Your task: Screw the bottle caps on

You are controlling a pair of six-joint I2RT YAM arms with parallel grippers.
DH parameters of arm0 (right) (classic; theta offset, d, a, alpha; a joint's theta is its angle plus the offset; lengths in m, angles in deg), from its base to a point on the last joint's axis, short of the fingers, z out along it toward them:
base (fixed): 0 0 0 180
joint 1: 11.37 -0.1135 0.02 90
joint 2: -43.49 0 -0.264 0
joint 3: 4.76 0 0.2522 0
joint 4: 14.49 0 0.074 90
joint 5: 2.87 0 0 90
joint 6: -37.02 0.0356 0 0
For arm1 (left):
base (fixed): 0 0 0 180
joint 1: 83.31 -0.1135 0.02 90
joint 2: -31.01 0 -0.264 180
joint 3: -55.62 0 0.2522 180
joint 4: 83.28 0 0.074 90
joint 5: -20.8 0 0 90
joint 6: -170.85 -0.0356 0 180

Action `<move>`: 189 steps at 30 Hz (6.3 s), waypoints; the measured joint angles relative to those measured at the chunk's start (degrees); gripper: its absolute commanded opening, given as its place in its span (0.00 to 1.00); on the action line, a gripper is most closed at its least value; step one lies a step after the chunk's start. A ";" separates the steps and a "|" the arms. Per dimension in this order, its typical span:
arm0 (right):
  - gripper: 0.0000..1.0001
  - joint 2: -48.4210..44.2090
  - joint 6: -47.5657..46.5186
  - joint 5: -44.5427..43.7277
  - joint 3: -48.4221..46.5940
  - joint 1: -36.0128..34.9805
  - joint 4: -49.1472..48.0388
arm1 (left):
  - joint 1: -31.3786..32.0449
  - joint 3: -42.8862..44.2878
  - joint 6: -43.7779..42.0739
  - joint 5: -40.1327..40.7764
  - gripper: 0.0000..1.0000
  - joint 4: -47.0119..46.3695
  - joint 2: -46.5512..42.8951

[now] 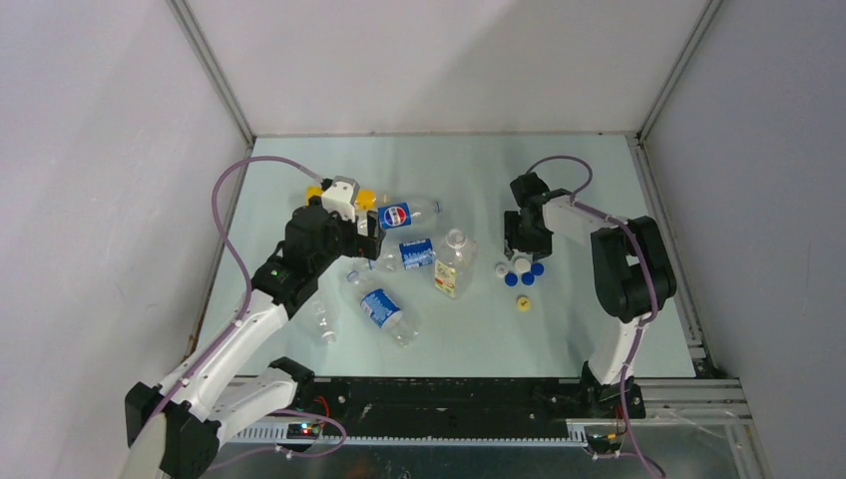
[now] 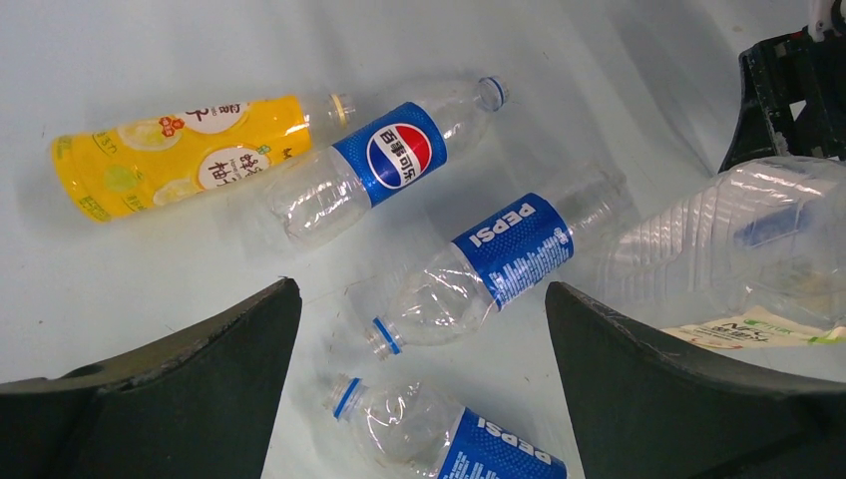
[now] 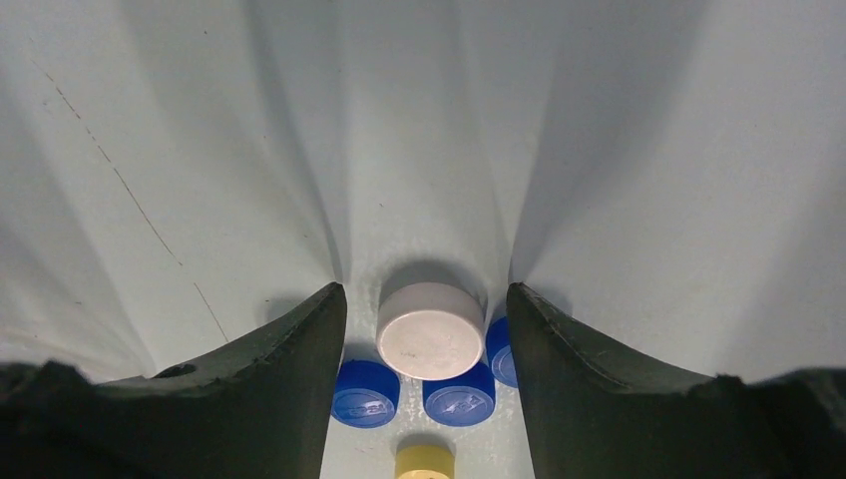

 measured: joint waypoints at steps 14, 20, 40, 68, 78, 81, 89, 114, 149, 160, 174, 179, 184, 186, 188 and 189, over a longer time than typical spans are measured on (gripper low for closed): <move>0.61 -1.73 -0.09 0.44 2.84 -0.66 0.50 | 0.00 -0.94 0.20 -0.46 1.00 -0.87 -0.63; 0.60 -2.67 -0.17 0.44 4.07 -1.05 0.55 | 0.00 -0.96 0.22 -1.22 1.00 -1.27 -0.79; 0.54 -2.78 -0.24 0.46 4.24 -1.07 -0.22 | 0.02 -0.96 0.22 -3.50 1.00 -2.14 -0.79; 0.07 -15.67 -4.37 1.84 2.03 -2.05 7.32 | 1.38 -6.10 -1.51 -11.10 1.00 -7.39 -0.76; 0.08 -25.79 -8.94 1.88 -8.04 -4.74 16.24 | 16.92 -14.38 -2.82 -5.38 1.00 -17.09 -2.89; 0.08 -27.85 -10.01 2.01 -9.90 -5.55 18.08 | 22.93 -19.91 -2.21 -0.15 1.00 -24.35 -3.30; 0.09 -30.84 -12.90 2.36 -12.11 -6.86 21.73 | 35.36 -23.43 -1.14 14.14 0.99 -42.10 8.44; 0.10 -33.68 -14.73 3.69 -12.17 -7.23 25.70 | 38.95 -17.88 0.09 28.72 0.98 -78.27 41.33; 0.10 -32.74 -18.51 6.54 -12.17 -10.80 26.32 | 29.81 -19.17 -7.93 6.58 0.98 -96.80 54.38; 0.10 -32.15 -18.69 6.54 -12.17 -12.15 26.29 | 29.66 -17.31 -7.50 3.89 0.82 -96.94 55.49; 0.12 -32.11 -19.34 6.23 -15.02 -14.29 27.69 | 29.18 -16.87 -8.44 1.81 0.28 -93.74 53.20; 0.11 -33.42 -20.26 5.38 -15.82 -14.91 28.02 | 29.00 -17.75 -10.80 -0.17 0.17 -80.08 41.03; 0.10 -37.33 -22.10 5.73 -15.89 -15.39 28.20 | 28.94 -10.78 -15.08 -4.66 0.00 -51.36 30.16; 0.09 -39.06 -22.77 6.49 -15.89 -15.74 28.17 | 28.94 -6.80 -16.98 -6.62 0.00 -41.44 29.40; 0.08 -40.35 -23.54 7.15 -15.89 -16.15 28.13 | 28.94 -3.54 -18.80 -8.63 0.00 -32.28 29.09; 0.08 -40.76 -23.80 7.52 -15.89 -16.33 28.11 | 28.96 -2.05 -19.80 -9.73 0.00 -27.17 28.96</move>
